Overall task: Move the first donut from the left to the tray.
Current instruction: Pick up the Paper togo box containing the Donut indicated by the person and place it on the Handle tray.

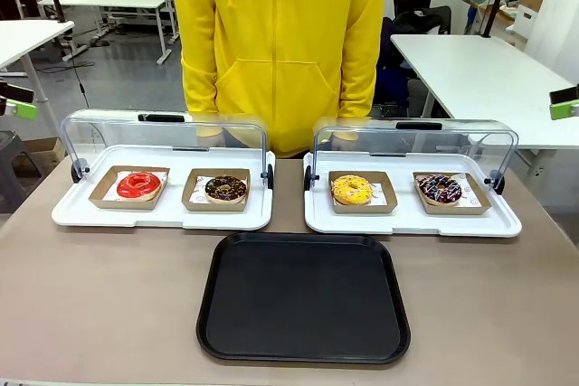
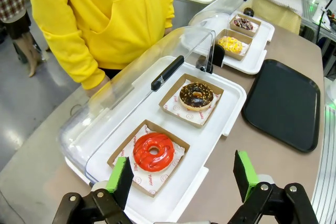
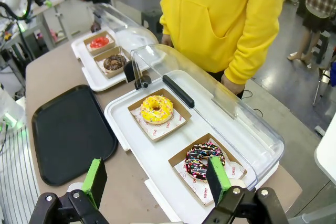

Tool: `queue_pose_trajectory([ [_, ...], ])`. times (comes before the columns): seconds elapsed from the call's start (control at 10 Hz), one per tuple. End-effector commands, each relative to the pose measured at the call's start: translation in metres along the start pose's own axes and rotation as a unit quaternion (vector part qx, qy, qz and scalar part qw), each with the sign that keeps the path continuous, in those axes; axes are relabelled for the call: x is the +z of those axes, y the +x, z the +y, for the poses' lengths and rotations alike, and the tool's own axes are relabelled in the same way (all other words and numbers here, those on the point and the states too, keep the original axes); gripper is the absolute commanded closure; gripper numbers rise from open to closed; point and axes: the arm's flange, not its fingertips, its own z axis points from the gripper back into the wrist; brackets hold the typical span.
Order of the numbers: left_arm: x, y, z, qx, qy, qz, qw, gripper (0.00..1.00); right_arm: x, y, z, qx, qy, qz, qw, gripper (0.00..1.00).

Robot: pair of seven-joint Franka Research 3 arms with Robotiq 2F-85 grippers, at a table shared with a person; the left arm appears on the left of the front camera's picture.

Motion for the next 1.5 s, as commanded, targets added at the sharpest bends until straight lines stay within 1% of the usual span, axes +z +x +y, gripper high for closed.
queue_pose_trajectory([
  [0.0,-0.0012,0.0011,0.0018,-0.005,-0.003,-0.014,1.0,0.0,-0.0013,-0.0001,-0.0021,0.01,0.002,-0.011,1.0,0.0],
  [1.4,-0.0012,0.0011,0.0018,-0.005,-0.003,-0.014,1.0,0.0,-0.0013,-0.0001,-0.0021,0.01,0.002,-0.011,1.0,0.0],
])
